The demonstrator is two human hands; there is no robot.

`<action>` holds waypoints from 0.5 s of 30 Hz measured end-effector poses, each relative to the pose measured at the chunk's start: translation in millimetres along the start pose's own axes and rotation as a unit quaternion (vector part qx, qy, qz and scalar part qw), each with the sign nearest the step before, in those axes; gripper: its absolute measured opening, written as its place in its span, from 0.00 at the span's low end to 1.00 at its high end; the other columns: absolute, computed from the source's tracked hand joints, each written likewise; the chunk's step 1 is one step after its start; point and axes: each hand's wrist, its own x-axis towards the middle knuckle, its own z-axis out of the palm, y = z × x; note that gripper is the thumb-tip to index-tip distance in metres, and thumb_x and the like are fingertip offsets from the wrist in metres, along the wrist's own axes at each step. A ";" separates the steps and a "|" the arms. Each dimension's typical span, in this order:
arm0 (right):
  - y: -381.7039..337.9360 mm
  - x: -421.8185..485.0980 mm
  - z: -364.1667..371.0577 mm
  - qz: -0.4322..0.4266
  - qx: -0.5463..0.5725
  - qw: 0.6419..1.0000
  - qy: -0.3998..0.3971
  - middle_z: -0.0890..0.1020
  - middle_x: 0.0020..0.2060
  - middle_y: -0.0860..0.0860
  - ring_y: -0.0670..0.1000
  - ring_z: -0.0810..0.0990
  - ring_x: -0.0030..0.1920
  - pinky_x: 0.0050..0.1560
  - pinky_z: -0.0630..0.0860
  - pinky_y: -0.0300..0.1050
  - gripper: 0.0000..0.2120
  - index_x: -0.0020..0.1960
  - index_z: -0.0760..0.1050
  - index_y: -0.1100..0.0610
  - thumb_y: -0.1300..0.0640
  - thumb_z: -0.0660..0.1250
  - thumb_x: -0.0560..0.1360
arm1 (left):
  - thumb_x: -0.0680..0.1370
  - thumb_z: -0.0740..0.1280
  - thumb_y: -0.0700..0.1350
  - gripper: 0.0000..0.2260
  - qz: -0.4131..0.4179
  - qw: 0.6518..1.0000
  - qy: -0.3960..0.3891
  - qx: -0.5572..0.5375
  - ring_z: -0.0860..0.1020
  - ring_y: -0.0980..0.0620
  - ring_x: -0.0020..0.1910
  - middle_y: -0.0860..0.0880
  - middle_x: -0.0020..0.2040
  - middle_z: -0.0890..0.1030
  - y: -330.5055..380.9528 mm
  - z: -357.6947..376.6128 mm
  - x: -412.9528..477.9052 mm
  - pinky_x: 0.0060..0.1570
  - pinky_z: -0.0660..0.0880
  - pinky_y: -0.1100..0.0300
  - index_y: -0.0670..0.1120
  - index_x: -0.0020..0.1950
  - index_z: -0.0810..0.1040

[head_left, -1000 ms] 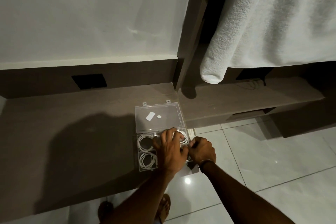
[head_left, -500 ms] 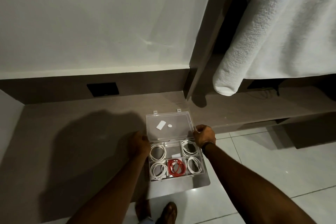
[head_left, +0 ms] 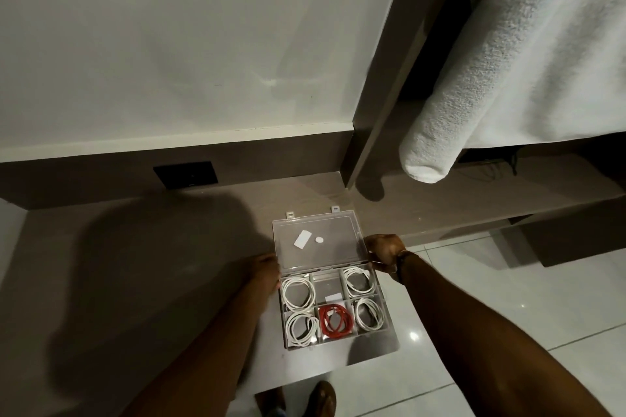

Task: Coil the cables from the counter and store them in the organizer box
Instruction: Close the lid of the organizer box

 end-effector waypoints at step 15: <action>65.1 -23.0 -55.4 -0.112 0.086 0.984 -0.105 0.89 0.52 0.48 0.51 0.87 0.54 0.53 0.81 0.48 0.17 0.52 0.88 0.49 0.38 0.69 0.77 | 0.78 0.64 0.55 0.12 0.075 0.995 -0.062 -0.037 0.78 0.52 0.38 0.49 0.41 0.82 -45.9 -34.0 -39.7 0.42 0.76 0.56 0.49 0.44 0.82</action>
